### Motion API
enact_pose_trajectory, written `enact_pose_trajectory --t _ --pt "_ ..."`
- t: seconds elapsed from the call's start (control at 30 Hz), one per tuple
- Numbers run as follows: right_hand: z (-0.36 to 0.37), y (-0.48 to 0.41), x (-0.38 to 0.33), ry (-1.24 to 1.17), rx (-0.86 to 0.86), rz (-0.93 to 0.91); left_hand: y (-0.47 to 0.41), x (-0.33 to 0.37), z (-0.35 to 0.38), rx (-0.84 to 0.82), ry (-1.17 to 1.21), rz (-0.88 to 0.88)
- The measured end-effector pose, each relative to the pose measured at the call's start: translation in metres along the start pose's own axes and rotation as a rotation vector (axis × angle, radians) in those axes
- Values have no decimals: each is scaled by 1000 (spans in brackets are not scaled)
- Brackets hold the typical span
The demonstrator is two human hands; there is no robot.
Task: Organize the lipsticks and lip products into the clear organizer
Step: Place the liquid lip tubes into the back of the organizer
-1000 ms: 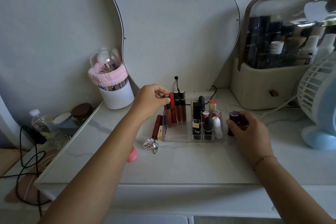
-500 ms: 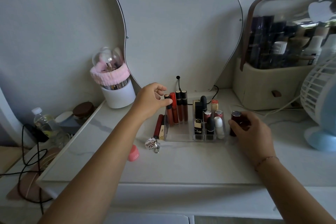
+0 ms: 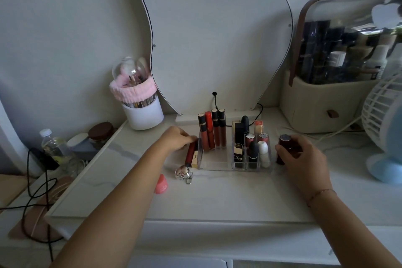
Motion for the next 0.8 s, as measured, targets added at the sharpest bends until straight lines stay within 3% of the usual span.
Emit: enact_pose_trajectory --t 0.43,0.6,0.8 --pt "-1 1 -3 -12 2 -4 7 10 -22 90 -20 0" --pt "0 1 -2 -6 1 -18 37 33 -60 248 224 151" --pt "0 0 -1 -6 2 -20 86 72 -88 412 322 403"
Point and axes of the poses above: each hand's wrist, its own y-axis away from the middle knuckle, its own z-axis out of the palm, x = y × z, the point moved 10 cm from there along -y, towards the middle knuckle, and after that the axes turned 4 degrees about z, right-handed, at the moved point
